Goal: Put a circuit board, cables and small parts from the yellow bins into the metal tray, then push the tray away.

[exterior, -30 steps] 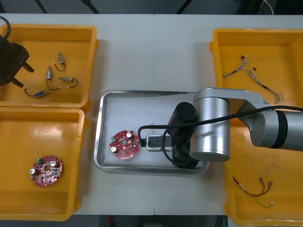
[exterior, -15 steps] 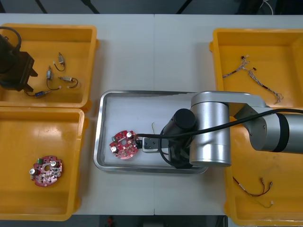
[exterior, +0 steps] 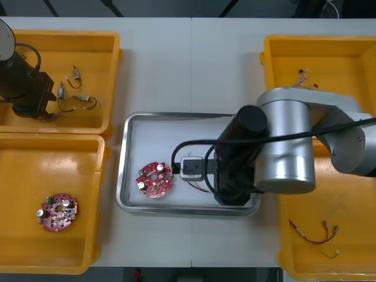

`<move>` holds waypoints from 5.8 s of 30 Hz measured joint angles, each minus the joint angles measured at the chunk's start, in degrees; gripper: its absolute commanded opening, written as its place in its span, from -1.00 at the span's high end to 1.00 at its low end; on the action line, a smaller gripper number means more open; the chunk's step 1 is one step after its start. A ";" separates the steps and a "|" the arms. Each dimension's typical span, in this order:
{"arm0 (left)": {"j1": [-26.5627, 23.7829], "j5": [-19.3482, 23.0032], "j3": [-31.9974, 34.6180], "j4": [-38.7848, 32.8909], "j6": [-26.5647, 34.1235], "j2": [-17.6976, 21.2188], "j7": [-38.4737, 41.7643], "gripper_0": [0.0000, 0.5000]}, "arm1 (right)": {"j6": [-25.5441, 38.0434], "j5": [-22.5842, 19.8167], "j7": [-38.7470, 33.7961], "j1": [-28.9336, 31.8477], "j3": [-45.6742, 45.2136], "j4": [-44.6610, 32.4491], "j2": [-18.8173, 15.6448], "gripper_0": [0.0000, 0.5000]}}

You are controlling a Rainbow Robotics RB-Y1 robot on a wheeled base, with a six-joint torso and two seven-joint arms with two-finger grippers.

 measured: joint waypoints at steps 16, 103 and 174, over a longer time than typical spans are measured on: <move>0.00 -0.16 -3.40 1.13 -1.30 -0.63 0.00 -1.00 | 14.56 -12.52 -9.15 0.00 -22.77 4.72 -2.75 -1.00; -2.61 4.99 -3.17 -41.26 17.87 12.68 -24.64 1.00 | -18.62 -14.55 30.50 8.98 -30.67 56.96 -14.28 -1.00; 14.01 -39.31 -9.50 -50.37 18.30 -22.62 -24.64 0.99 | -18.50 -19.61 30.53 3.73 -23.59 65.27 -9.86 1.00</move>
